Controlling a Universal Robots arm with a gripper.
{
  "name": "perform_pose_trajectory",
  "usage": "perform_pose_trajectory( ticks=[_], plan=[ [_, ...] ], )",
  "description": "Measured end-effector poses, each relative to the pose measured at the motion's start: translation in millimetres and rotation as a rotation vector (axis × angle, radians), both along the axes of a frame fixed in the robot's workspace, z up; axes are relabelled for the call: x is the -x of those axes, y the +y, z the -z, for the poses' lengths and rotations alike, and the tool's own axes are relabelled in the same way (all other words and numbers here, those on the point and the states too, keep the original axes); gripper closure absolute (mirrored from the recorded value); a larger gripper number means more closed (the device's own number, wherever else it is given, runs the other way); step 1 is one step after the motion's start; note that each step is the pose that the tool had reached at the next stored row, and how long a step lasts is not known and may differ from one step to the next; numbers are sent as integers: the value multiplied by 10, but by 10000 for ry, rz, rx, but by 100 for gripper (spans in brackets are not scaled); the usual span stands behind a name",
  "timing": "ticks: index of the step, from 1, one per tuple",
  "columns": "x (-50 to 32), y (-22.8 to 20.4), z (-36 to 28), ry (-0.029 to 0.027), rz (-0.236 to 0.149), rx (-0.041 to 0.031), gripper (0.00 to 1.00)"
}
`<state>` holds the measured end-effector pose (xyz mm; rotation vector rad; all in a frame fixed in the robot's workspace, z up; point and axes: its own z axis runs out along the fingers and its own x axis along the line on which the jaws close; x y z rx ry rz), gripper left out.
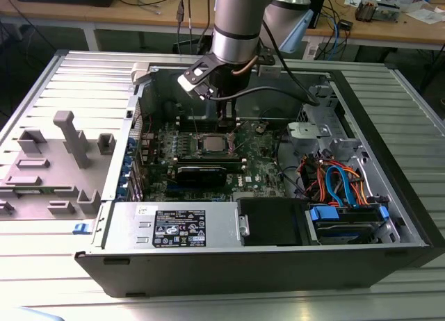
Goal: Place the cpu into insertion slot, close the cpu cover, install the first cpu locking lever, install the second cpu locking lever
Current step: 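Close the cpu cover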
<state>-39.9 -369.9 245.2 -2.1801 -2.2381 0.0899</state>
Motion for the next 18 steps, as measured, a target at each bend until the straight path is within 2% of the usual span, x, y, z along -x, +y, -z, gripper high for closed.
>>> perform_pose_trajectory(
  ticks=[18],
  plan=[
    [0,-1,-82,0,0,-18,89]
  ],
)
